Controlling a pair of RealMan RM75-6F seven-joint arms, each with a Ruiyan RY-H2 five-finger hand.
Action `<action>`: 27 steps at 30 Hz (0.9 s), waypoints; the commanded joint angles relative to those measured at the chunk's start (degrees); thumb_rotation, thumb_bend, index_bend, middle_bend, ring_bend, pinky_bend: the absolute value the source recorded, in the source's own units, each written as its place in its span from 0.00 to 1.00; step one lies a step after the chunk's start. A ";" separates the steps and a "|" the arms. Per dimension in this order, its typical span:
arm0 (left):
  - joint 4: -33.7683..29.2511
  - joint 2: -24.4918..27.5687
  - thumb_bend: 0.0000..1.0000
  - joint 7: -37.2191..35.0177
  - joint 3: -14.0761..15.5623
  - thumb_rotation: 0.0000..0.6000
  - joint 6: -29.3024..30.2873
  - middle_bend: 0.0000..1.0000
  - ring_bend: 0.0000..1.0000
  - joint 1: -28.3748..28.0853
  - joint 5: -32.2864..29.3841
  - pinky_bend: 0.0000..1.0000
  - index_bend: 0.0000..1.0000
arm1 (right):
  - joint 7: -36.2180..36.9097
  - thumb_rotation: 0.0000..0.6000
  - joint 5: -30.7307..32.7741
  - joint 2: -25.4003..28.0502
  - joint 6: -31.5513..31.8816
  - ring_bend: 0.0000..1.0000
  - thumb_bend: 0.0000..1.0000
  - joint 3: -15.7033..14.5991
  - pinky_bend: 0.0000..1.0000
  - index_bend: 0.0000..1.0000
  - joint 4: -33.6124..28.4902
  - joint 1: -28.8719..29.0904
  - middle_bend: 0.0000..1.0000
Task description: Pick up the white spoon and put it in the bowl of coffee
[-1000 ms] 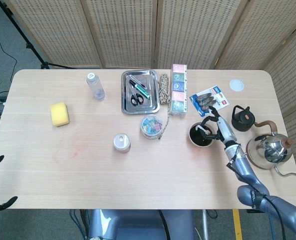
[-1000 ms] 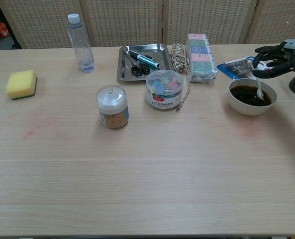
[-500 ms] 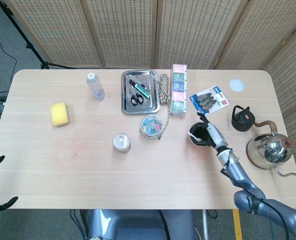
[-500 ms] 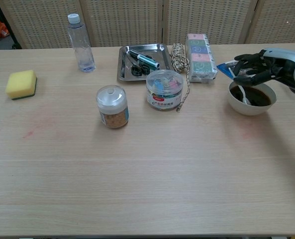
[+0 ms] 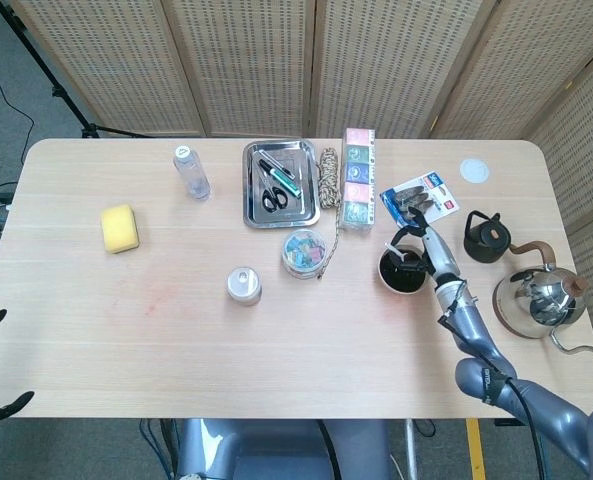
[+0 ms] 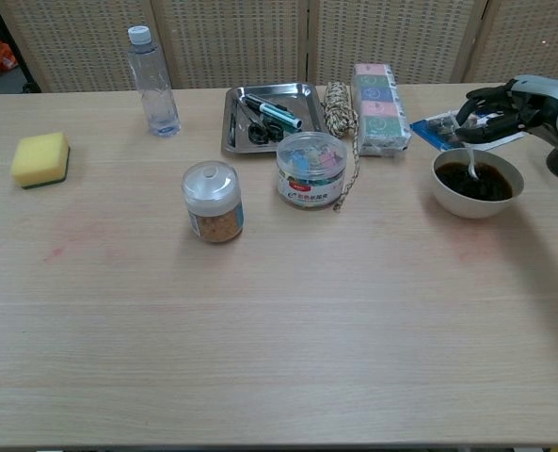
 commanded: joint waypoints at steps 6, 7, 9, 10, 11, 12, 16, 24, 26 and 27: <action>-0.45 -0.57 0.00 1.74 0.18 1.00 -1.02 0.00 0.00 -0.36 -0.01 0.00 0.00 | 3.93 1.00 -4.94 5.99 1.36 0.00 0.67 -2.53 0.00 0.59 -4.79 -4.13 0.00; -0.47 -0.61 0.00 1.87 0.20 1.00 -1.07 0.00 0.00 -0.38 0.00 0.00 0.00 | 4.29 1.00 -5.29 6.37 1.45 0.00 0.67 -2.70 0.00 0.59 -5.21 -4.37 0.00; -0.54 -0.72 0.00 2.25 0.26 1.00 -1.27 0.00 0.00 -0.45 0.07 0.00 0.00 | 5.34 1.00 -6.34 7.46 1.69 0.00 0.67 -3.19 0.00 0.59 -6.59 -4.99 0.00; -0.58 -0.76 0.00 2.38 0.28 1.00 -1.35 0.00 0.00 -0.48 0.09 0.00 0.00 | 5.66 1.00 -6.68 7.79 1.73 0.00 0.67 -3.34 0.00 0.59 -7.08 -5.14 0.00; -0.63 -0.82 0.00 2.57 0.30 1.00 -1.45 0.00 0.00 -0.52 0.11 0.00 0.00 | 6.11 1.00 -7.13 8.24 1.74 0.00 0.67 -3.54 0.00 0.59 -7.80 -5.31 0.00; -0.67 -0.85 0.00 2.70 0.30 1.00 -1.50 0.00 0.00 -0.55 0.13 0.00 0.00 | 6.34 1.00 -7.39 8.49 1.73 0.00 0.67 -3.65 0.00 0.59 -8.25 -5.37 0.00; -0.82 -0.94 0.00 3.12 0.40 1.00 -1.72 0.00 0.00 -0.65 0.31 0.00 0.00 | 6.77 1.00 -8.20 8.86 1.67 0.00 0.67 -3.99 0.00 0.59 -9.93 -5.24 0.00; -0.41 -0.41 0.00 1.55 0.43 1.00 -1.11 0.00 0.00 -0.49 0.42 0.00 0.00 | 2.96 1.00 -5.73 3.85 1.04 0.00 0.67 -3.00 0.00 0.59 -8.65 -2.12 0.00; -0.29 -0.29 0.00 1.16 0.46 1.00 -1.05 0.00 0.00 -0.47 0.46 0.00 0.00 | 1.65 1.00 -4.76 2.58 1.22 0.00 0.67 -2.53 0.00 0.59 -7.26 -1.42 0.00; -0.22 -0.24 0.00 1.01 0.45 1.00 -1.04 0.00 0.00 -0.48 0.42 0.00 0.00 | 0.80 1.00 -4.21 1.78 1.38 0.00 0.67 -2.17 0.00 0.59 -6.30 -0.91 0.00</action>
